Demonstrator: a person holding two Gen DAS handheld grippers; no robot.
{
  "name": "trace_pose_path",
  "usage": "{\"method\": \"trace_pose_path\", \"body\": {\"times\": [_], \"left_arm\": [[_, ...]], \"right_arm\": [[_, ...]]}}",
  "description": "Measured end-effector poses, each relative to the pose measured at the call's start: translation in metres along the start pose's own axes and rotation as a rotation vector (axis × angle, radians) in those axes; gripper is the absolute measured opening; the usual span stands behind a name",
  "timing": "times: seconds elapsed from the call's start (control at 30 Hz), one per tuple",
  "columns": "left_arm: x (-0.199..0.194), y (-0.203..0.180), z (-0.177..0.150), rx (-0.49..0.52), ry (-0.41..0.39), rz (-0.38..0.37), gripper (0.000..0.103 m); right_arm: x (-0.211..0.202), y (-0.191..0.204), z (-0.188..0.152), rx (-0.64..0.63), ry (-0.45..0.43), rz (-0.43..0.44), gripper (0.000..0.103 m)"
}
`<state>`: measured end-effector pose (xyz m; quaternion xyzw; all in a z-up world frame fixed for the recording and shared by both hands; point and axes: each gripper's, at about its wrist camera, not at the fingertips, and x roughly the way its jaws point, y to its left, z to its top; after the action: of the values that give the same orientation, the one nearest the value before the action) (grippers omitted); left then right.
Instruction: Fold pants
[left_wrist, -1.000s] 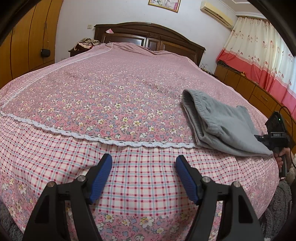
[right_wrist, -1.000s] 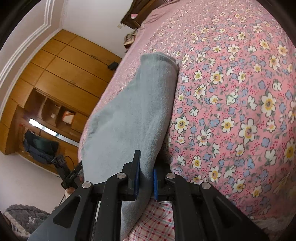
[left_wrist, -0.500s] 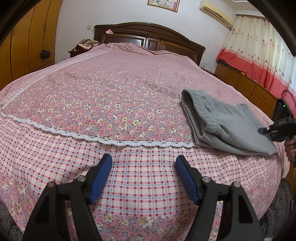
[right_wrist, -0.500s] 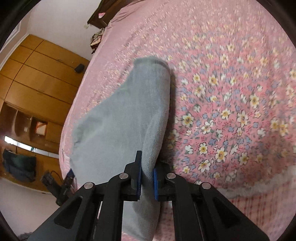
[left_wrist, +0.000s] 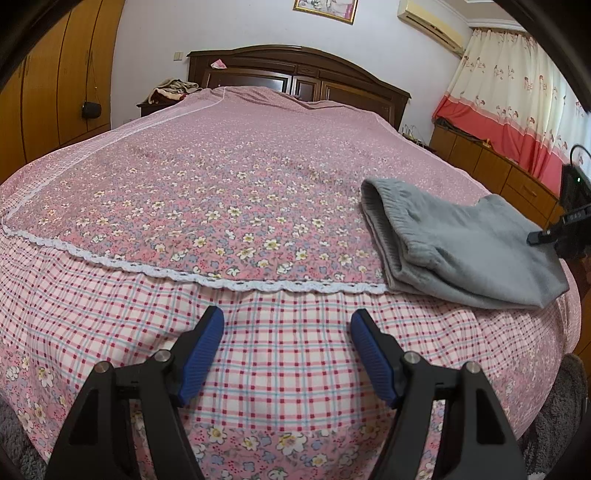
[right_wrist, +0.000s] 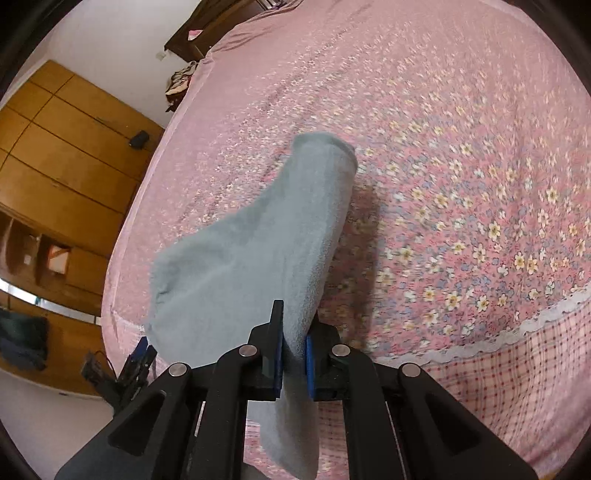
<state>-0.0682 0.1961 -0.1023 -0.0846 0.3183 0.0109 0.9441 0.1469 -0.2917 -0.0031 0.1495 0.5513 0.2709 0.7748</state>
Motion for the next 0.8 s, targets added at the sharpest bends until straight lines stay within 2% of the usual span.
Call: {"method": "trace_pose_path", "body": {"times": [0.13,0.23,0.33,0.57,0.7,0.8], "left_arm": [[0.0,-0.001,0.001,-0.001,0.004,-0.001,0.075],[-0.001,-0.002,0.002,-0.013,0.007,-0.013,0.075],[-0.004,-0.003,0.005,-0.019,0.002,-0.02,0.075],[-0.034,-0.006,0.013,0.008,-0.094,0.02,0.075],[-0.047,-0.006,0.016,0.023,-0.126,0.023,0.075],[-0.051,-0.003,0.018,0.013,-0.128,0.018,0.075]], "right_arm": [[-0.005,0.019,0.006,-0.005,-0.007,-0.082,0.01],[-0.009,0.036,0.011,0.012,-0.012,-0.106,0.01],[-0.01,0.054,0.013,-0.026,-0.007,-0.147,0.01],[0.004,0.091,0.02,-0.03,0.011,-0.165,0.01],[0.021,0.117,0.024,0.016,0.04,-0.258,0.01],[0.043,0.155,0.028,-0.043,0.063,-0.329,0.01]]}}
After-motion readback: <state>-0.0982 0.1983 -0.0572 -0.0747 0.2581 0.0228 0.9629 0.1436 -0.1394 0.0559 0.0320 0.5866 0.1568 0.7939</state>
